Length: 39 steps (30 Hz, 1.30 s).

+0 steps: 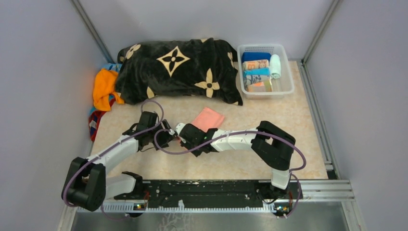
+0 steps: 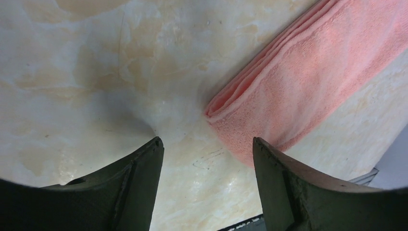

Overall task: Roll the towels
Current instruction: Roll the towel at the center of the board.

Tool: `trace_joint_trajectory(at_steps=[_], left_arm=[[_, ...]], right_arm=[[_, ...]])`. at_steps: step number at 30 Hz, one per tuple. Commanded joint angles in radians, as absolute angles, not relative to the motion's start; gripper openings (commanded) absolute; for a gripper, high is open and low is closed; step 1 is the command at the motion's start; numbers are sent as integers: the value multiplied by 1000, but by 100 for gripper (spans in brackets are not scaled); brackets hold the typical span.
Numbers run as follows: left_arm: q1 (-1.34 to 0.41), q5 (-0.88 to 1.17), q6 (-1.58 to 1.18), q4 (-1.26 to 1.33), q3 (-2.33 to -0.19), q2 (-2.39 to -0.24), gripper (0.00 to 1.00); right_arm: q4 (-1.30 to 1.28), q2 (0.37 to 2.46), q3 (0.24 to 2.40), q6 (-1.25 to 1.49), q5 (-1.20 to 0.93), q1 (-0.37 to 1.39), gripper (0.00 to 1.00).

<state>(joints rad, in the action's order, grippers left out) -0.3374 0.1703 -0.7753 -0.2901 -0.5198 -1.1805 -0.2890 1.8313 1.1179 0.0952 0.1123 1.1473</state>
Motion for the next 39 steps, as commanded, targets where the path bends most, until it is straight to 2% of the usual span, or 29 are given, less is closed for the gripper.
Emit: trace_joint_trajectory(at_steps=[1,10,14,19,26,30,35,39], left_arm=[[-334,248,-851,-234,-481,-1186,74],[-356,226,-946,-195,-456,-1226,70],[-394,196,-978,-187,-473,-1298,63],[-428,135,-1016,-240,-497,-1352,49],[-446,53,-1062,-291,-501,-1323,44],[-450,27,-1058,-313,-525,-1335,35],[-453,0,-1036,-348,-568,-1344,11],[-455,-3,-1029,-364,-586,-1343,6]], right_arm=[[-237,1826,1068,159,-17,1140,20],[-176,1812,1034,197,-38,1125,21],[-149,1797,1015,202,-44,1125,22],[-85,1765,973,245,-82,1104,22],[-27,1749,944,269,-127,1094,20],[15,1745,924,298,-174,1081,17],[74,1728,884,335,-247,1053,14],[81,1728,877,341,-259,1045,12]])
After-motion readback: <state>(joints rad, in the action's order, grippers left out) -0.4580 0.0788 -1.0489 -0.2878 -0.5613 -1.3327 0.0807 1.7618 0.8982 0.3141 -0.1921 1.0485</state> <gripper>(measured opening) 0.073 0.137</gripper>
